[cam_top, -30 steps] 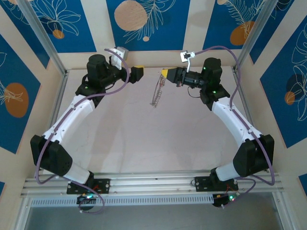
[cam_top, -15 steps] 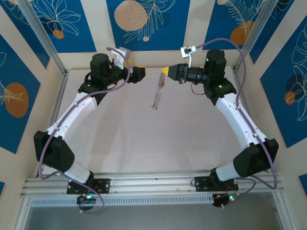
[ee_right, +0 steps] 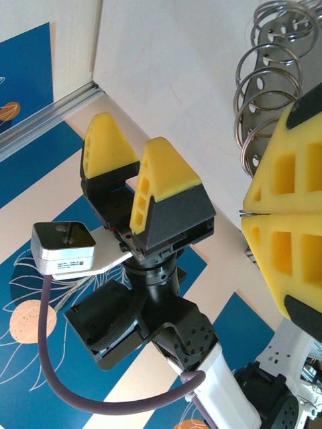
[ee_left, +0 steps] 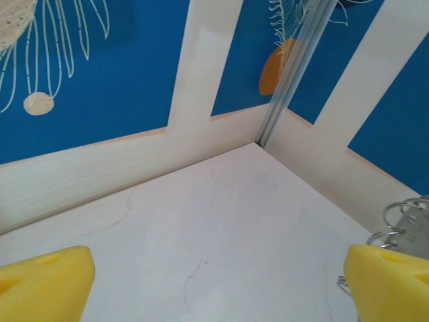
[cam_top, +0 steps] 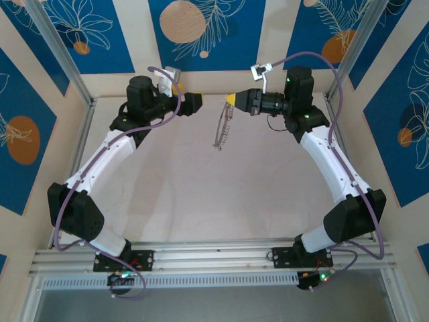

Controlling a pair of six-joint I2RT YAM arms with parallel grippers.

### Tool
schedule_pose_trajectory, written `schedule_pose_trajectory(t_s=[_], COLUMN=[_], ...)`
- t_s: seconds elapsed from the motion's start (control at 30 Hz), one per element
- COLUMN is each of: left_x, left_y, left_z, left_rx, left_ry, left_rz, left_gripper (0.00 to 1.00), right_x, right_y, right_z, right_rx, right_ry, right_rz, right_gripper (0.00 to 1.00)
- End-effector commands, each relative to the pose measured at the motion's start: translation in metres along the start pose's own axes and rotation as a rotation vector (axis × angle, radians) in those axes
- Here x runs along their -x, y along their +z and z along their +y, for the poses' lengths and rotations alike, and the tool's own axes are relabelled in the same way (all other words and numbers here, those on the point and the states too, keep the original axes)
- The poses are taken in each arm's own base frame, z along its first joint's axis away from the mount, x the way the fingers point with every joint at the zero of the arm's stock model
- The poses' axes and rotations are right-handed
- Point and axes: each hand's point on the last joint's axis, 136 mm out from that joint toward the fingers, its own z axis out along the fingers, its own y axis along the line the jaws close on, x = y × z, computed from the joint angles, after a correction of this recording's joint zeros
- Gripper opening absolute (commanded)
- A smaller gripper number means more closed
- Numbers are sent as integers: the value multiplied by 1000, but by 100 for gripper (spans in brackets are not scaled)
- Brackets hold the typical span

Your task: Put the keys on the keyring

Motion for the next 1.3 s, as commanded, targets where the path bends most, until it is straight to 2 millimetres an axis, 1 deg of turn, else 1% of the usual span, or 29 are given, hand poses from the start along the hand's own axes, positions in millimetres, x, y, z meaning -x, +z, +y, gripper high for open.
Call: schedule_pose_trajectory(t_s=[0.0,0.17,0.33,0.43,0.5,0.6,0.7,0.8,0.87,1.07,1.13,1.2,1.27], left_x=[18,26,35,36,35,30,24,23,21,12,10,8,8], left_y=[-8,-13,-26,-32,-33,-32,-33,-34,-35,-39,-38,-35,-32], left_z=[-17,-32,-50,-60,-64,-60,-55,-50,-50,-66,-72,-79,-82], left_rx=[-87,-155,-221,-263,-291,-275,-244,-210,-210,-304,-357,-415,-457], left_ry=[17,8,-3,-29,-53,-110,-138,-141,-135,-99,-93,-100,-111], left_rz=[-16,-7,-1,10,12,12,9,-6,-11,32,40,63,82], left_gripper=[93,92,92,89,84,82,84,88,88,75,71,64,59], right_x=[13,16,14,12,9,4,-2,-8,-11,-13,-14,-15,-17], right_y=[-7,-12,-10,-10,-10,-11,-11,-12,-13,-10,-7,-4,0], right_z=[15,11,9,7,4,2,-1,-2,-2,1,-1,-5,-8], right_rx=[32,37,51,51,50,49,50,47,51,85,96,105,118], right_ry=[-61,-71,-82,-101,-105,-118,-125,-132,-141,-167,-168,-165,-162], right_rz=[-10,-36,-61,-77,-88,-95,-99,-104,-104,-92,-84,-74,-60], right_gripper=[0,0,0,0,0,0,0,0,0,0,0,0,0])
